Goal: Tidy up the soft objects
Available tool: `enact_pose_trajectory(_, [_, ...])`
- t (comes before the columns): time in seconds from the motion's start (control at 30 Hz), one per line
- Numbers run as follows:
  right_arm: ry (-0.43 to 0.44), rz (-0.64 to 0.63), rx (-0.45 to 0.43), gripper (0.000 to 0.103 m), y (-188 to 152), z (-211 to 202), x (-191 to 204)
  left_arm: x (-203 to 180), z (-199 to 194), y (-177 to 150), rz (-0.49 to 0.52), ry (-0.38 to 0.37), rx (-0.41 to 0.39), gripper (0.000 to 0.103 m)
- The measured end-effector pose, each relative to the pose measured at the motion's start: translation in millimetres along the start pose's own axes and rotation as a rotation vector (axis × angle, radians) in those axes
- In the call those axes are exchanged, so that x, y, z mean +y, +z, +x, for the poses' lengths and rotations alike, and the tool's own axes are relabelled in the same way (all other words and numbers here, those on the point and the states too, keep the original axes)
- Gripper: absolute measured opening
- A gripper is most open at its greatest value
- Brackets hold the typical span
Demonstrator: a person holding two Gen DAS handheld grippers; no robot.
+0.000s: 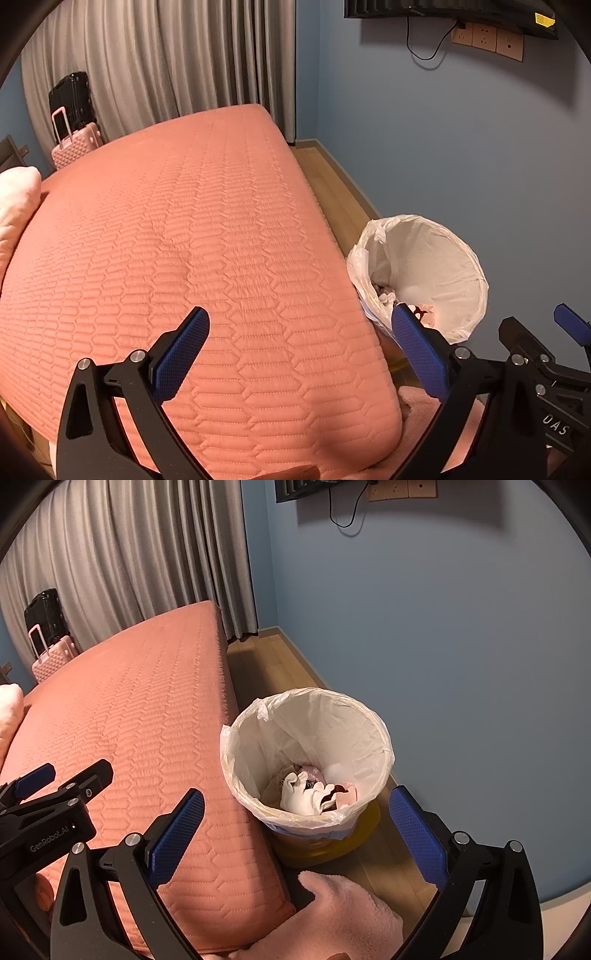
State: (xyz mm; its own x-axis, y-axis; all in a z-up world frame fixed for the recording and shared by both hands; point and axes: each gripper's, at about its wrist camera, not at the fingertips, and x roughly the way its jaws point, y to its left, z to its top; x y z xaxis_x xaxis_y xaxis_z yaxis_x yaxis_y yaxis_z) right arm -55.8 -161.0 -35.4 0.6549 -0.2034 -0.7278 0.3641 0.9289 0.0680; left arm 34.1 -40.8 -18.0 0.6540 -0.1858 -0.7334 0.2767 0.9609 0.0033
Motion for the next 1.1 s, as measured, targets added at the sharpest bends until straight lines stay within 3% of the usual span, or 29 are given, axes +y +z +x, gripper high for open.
enact_pose_trajectory(1.1, [-0.046,0.02,0.014,0.098,-5.1,11.9,-23.5,-29.8,13.5,-3.2,0.043,-0.011,0.042,0.095])
